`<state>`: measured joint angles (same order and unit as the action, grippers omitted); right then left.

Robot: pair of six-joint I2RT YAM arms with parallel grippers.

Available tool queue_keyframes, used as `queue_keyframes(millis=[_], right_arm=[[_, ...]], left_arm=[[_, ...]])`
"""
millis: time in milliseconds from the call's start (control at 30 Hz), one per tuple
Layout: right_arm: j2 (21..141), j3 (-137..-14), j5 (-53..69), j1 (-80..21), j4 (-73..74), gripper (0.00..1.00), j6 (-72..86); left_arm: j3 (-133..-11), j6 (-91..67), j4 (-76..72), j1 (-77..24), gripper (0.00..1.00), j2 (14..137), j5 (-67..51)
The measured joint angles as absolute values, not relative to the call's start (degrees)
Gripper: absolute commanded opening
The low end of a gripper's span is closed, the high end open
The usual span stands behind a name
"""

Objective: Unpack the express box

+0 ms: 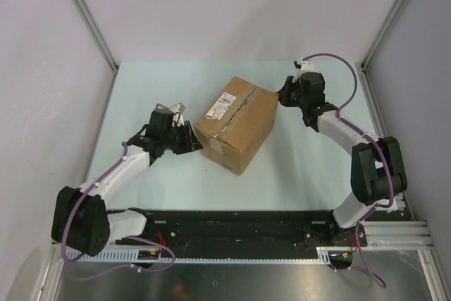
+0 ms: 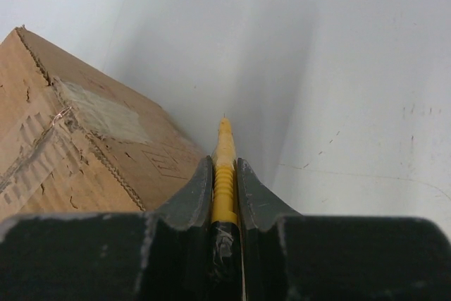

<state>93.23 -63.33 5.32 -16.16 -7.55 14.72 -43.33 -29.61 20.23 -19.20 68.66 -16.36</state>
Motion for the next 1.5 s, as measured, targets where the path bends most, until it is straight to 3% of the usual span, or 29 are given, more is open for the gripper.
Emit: queue_keyframes(millis=[400, 633, 900, 1100, 1300, 1500], right_arm=[[88.88, -63.48, 3.88, -18.39, 3.03, 0.0, 10.68], [81.43, -63.48, -8.84, -31.77, 12.6, 0.0, 13.78], [80.79, -63.44, -20.34, -42.68, 23.92, 0.0, 20.23], [80.44, -63.44, -26.48, -45.74, 28.38, 0.0, 25.76], [74.54, -63.44, -28.64, -43.24, 28.67, 0.0, 28.42], [68.01, -63.44, -27.9, -39.38, 28.32, 0.0, 28.47]], left_arm=[[-49.36, -30.63, 21.61, -16.99, 0.39, 75.83, -13.21], [-52.66, -29.95, 21.69, -10.48, 0.39, 77.8, -6.46], [-51.79, -28.97, 20.25, -9.37, 0.38, 77.69, -4.05], [-48.21, -28.34, 20.64, -8.47, 0.46, 72.53, -1.04], [-53.93, -27.92, 23.27, -5.04, 0.47, 72.1, 2.9], [-64.84, -26.63, 23.51, -5.8, 0.62, 72.05, 1.72]])
